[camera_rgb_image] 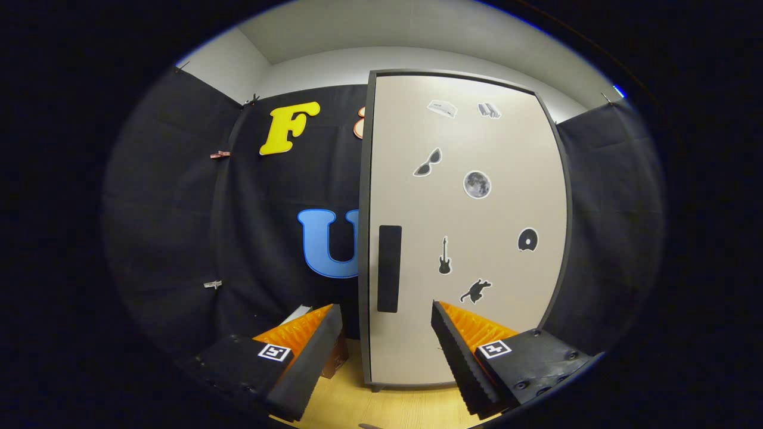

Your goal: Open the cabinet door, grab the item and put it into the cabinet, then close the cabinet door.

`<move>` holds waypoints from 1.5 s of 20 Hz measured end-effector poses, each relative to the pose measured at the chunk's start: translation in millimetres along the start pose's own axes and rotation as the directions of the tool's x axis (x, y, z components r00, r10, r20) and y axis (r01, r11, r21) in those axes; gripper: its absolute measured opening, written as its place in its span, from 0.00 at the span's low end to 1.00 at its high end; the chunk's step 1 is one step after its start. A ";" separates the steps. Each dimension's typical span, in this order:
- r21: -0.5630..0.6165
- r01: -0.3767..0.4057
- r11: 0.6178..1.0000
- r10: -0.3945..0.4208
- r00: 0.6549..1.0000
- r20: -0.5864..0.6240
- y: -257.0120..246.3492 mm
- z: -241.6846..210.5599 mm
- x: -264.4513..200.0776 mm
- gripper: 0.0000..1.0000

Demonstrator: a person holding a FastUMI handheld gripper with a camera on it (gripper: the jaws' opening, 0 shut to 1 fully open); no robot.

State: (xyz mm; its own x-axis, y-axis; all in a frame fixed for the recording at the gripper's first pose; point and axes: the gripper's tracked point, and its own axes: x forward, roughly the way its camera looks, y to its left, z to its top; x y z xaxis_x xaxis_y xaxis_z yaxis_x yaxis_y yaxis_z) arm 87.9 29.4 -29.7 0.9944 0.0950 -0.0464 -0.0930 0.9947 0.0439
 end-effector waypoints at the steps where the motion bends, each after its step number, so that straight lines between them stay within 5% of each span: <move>1: 0.002 -0.002 1.000 0.002 1.000 -0.004 -1.1 -2.7 7.7 0.97; 15: 0.053 0.105 0.993 -0.107 0.994 0.032 -7.9 -19.7 103.3 0.97; 19: 0.042 0.134 0.990 -0.135 0.990 0.027 -13.0 -28.0 120.0 0.86; 22: 0.031 0.154 0.988 -0.155 0.987 0.042 -14.5 -28.9 124.3 0.45; 30: 0.032 0.119 0.992 -0.120 0.993 0.023 -12.6 -28.7 117.1 0.11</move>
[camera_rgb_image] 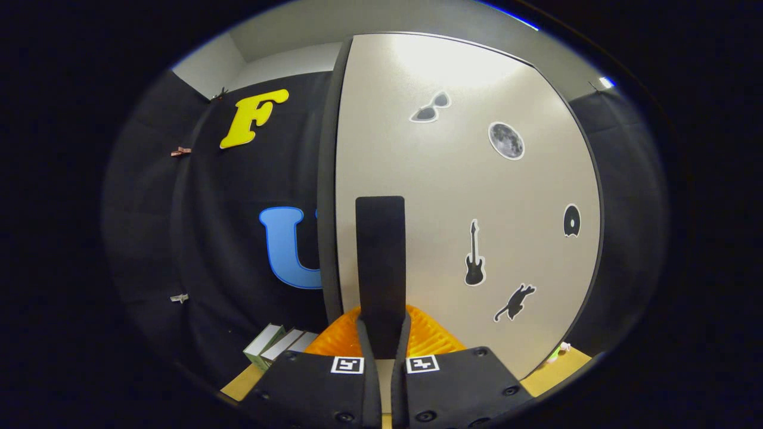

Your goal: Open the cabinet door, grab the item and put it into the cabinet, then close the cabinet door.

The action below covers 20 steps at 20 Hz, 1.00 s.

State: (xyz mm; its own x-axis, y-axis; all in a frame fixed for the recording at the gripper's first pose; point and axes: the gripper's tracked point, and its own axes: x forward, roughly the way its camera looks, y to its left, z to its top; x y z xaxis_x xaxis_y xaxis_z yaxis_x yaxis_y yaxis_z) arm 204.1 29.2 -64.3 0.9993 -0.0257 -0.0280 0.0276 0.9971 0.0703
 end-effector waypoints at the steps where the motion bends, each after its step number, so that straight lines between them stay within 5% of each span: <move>1: -0.007 -0.010 1.000 0.010 1.000 -0.006 0.1 0.1 -4.5 0.11; 12: 0.049 -0.059 0.997 0.061 0.997 -0.052 -1.3 11.8 -57.3 0.11; 20: 0.032 0.037 0.999 -0.035 0.999 -0.039 -31.7 17.8 -112.7 0.11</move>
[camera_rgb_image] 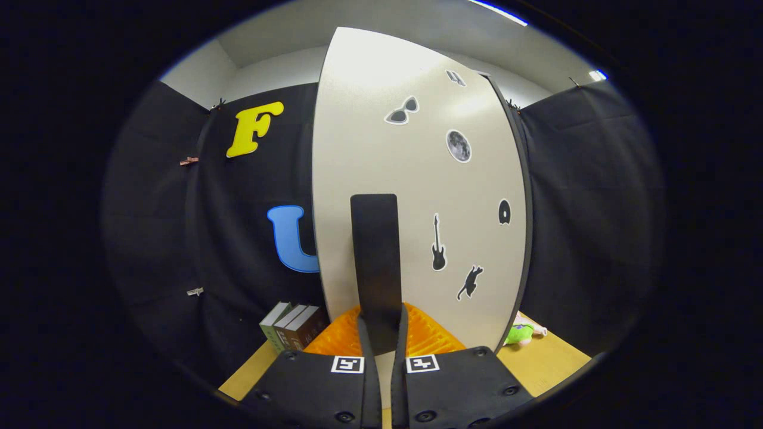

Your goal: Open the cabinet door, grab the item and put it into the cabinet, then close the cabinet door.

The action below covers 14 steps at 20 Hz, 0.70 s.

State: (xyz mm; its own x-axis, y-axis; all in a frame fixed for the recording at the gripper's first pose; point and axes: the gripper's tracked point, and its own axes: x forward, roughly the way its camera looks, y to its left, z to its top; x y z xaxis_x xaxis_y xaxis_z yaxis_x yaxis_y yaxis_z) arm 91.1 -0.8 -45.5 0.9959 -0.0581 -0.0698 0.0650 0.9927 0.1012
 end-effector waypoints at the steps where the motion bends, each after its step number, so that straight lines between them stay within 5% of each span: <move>1: -0.010 0.017 1.000 -0.017 1.000 0.006 -4.9 1.5 -7.1 0.11; 6: 0.020 0.004 1.000 -0.004 1.000 0.015 -30.8 3.9 -34.0 0.10; 14: 0.028 -0.188 0.982 0.188 0.982 0.018 -83.5 9.7 -64.5 0.11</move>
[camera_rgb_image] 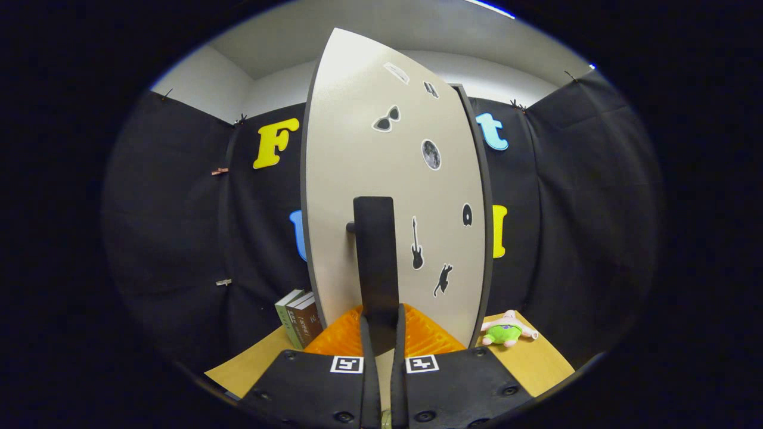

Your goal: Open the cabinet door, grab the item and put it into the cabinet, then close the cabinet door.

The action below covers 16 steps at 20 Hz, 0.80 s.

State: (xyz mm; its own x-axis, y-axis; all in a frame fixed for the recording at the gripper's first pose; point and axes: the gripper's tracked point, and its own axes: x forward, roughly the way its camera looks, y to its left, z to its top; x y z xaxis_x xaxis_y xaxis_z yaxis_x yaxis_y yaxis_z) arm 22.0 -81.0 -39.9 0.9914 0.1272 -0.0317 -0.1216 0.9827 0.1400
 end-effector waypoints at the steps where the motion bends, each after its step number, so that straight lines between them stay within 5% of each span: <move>1: -0.018 0.010 1.000 -0.010 1.000 0.004 -9.6 0.6 -4.1 0.11; 6: -0.081 -0.003 0.997 0.004 1.000 0.014 -45.9 6.2 -23.3 0.10; 16: -0.114 0.125 0.986 -0.119 0.991 0.059 -115.3 11.9 -34.5 0.09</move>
State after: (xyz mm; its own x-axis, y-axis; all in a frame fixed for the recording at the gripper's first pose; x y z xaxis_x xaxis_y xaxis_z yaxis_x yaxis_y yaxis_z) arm 2.4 -200.3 -43.1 0.9999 0.0012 0.0103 -0.0014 0.9998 0.0214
